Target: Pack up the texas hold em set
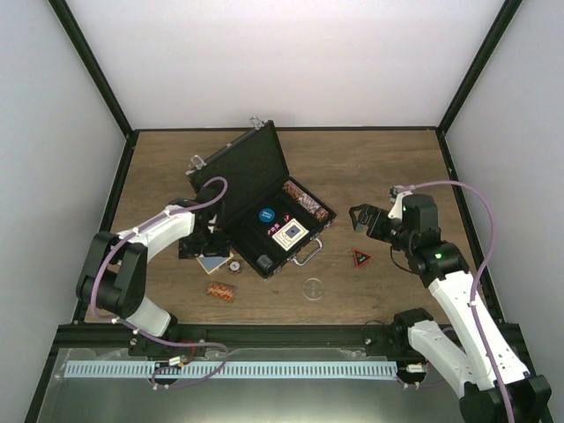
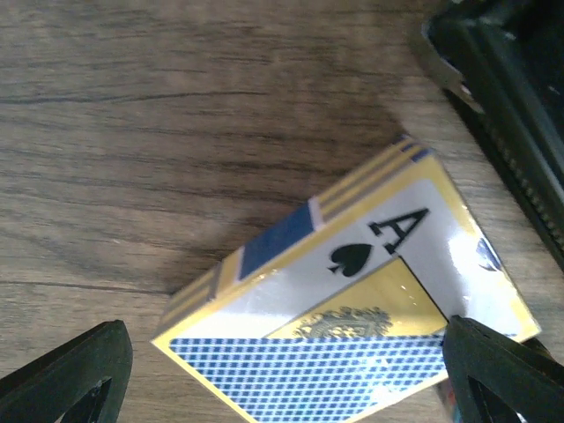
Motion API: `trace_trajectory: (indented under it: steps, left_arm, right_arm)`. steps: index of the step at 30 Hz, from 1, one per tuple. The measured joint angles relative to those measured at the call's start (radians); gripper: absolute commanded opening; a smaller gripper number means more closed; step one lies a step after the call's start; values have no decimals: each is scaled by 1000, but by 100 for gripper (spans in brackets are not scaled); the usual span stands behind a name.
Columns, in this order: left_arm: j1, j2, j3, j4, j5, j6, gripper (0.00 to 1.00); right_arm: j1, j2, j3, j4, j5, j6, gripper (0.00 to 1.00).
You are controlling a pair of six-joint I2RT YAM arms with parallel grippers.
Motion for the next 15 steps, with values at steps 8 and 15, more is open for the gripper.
trace_trajectory:
  steps: [8, 15]
  left_arm:
    - [80, -2, -8, 19, 14, 0, 97]
    - [83, -59, -14, 27, 72, 6, 97]
  right_arm:
    - [0, -6, -18, -7, -1, 2, 100]
    - [0, -15, -21, -11, -1, 2, 100]
